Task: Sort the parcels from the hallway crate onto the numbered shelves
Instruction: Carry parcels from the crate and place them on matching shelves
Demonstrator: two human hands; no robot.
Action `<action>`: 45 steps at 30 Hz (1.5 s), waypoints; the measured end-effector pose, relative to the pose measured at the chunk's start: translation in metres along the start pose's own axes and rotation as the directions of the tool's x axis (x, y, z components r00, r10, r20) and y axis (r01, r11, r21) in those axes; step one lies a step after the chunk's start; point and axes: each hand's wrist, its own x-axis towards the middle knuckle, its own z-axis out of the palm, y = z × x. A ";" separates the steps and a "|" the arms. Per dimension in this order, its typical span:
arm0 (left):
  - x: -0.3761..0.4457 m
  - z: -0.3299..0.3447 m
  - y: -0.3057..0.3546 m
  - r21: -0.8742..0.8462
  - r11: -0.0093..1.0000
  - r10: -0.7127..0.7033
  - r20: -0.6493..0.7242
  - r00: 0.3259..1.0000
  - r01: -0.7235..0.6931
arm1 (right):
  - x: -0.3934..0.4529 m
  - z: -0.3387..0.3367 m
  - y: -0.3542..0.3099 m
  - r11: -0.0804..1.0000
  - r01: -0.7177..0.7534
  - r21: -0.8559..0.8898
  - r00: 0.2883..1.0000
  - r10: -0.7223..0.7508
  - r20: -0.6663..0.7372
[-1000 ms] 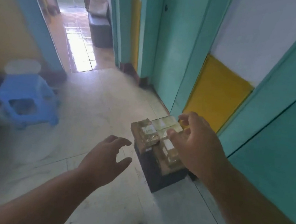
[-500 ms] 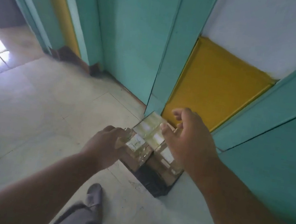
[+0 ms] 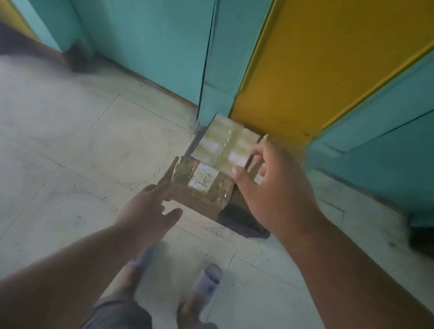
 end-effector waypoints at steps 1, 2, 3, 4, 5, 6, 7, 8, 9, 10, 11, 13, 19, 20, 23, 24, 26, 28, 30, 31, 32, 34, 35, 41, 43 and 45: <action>0.012 0.008 -0.013 0.015 1.000 -0.011 0.032 0.999 0.010 | 0.004 0.022 0.007 0.999 -0.041 0.012 0.999 0.041 0.018; 0.025 0.016 -0.026 0.033 0.999 -0.021 0.062 0.998 0.019 | 0.007 0.044 0.014 0.996 -0.082 0.030 0.996 0.081 0.038; 0.041 0.023 -0.039 0.047 0.999 -0.023 0.087 0.996 0.019 | 0.012 0.065 0.021 0.991 -0.124 0.043 0.991 0.121 0.053; 0.058 0.031 -0.050 0.060 0.998 -0.027 0.106 0.994 0.021 | 0.016 0.085 0.029 0.985 -0.164 0.049 0.985 0.161 0.063; 0.075 0.040 -0.061 0.070 0.997 -0.036 0.115 0.993 0.028 | 0.021 0.105 0.038 0.979 -0.196 0.047 0.979 0.193 0.071; 0.091 0.047 -0.072 0.077 0.996 -0.051 0.118 0.992 0.042 | 0.026 0.124 0.046 0.974 -0.223 0.039 0.972 0.220 0.078; 0.106 0.055 -0.083 0.080 0.995 -0.065 0.118 0.991 0.055 | 0.031 0.142 0.053 0.968 -0.248 0.030 0.966 0.245 0.079; 0.120 0.063 -0.092 0.086 0.994 -0.075 0.121 0.990 0.064 | 0.037 0.158 0.061 0.961 -0.276 0.020 0.959 0.273 0.076; 0.134 0.071 -0.101 0.088 0.993 -0.085 0.126 0.988 0.074 | 0.043 0.173 0.069 0.954 -0.301 0.011 0.951 0.299 0.073; 0.146 0.078 -0.108 0.084 0.992 -0.104 0.130 0.986 0.093 | 0.049 0.186 0.077 0.948 -0.319 0.004 0.945 0.318 0.076; 0.158 0.085 -0.115 0.066 0.990 -0.130 0.129 0.983 0.122 | 0.056 0.199 0.084 0.944 -0.329 0.003 0.941 0.328 0.079; 0.182 0.100 -0.125 -0.004 0.979 -0.203 0.124 0.971 0.206 | 0.074 0.220 0.101 0.940 -0.342 0.010 0.937 0.340 0.077; 0.240 0.132 -0.141 -0.272 0.898 -0.292 0.218 0.931 0.346 | 0.125 0.277 0.139 0.908 -0.413 -0.070 0.897 0.419 0.139; 0.245 0.138 -0.143 -0.258 0.904 -0.277 0.252 0.927 0.340 | 0.130 0.287 0.143 0.903 -0.418 -0.102 0.890 0.430 0.153; 0.255 0.153 -0.148 -0.333 0.847 -0.322 0.296 0.899 0.414 | 0.140 0.315 0.153 0.890 -0.404 -0.210 0.863 0.447 0.234; 0.258 0.157 -0.148 -0.392 0.804 -0.348 0.298 0.889 0.447 | 0.142 0.324 0.155 0.884 -0.410 -0.226 0.846 0.461 0.267; 0.262 0.163 -0.148 -0.496 0.719 -0.376 0.311 0.873 0.487 | 0.143 0.337 0.156 0.866 -0.449 -0.220 0.821 0.497 0.279; 0.262 0.165 -0.148 -0.599 0.609 -0.395 0.339 0.854 0.520 | 0.142 0.341 0.153 0.837 -0.522 -0.164 0.802 0.547 0.242; 0.254 0.160 -0.147 -0.703 0.470 -0.394 0.373 0.840 0.533 | 0.136 0.339 0.146 0.818 -0.569 -0.080 0.793 0.572 0.210; 0.250 0.156 -0.147 -0.744 0.422 -0.379 0.374 0.846 0.518 | 0.131 0.336 0.141 0.814 -0.579 -0.045 0.794 0.576 0.194; 0.244 0.150 -0.145 -0.779 0.386 -0.357 0.368 0.858 0.494 | 0.125 0.331 0.135 0.816 -0.578 -0.025 0.801 0.573 0.174; 0.229 0.132 -0.140 -0.835 0.309 -0.329 0.356 0.875 0.455 | 0.110 0.310 0.115 0.834 -0.551 -0.024 0.827 0.550 0.120; 0.221 0.121 -0.135 -0.860 0.262 -0.326 0.348 0.879 0.438 | 0.102 0.294 0.105 0.847 -0.532 -0.020 0.842 0.531 0.098; 0.137 0.030 -0.063 -0.928 0.096 -0.184 0.340 0.922 0.361 | 0.052 0.165 0.048 0.879 -0.450 0.159 0.893 0.447 0.053; 0.102 -0.006 -0.033 -0.948 0.115 -0.083 0.288 0.954 0.296 | 0.034 0.115 0.030 0.844 -0.470 0.257 0.882 0.459 0.106; 0.069 -0.041 -0.002 -0.956 0.169 0.003 0.244 0.970 0.240 | 0.011 0.065 0.012 0.841 -0.462 0.283 0.887 0.435 0.154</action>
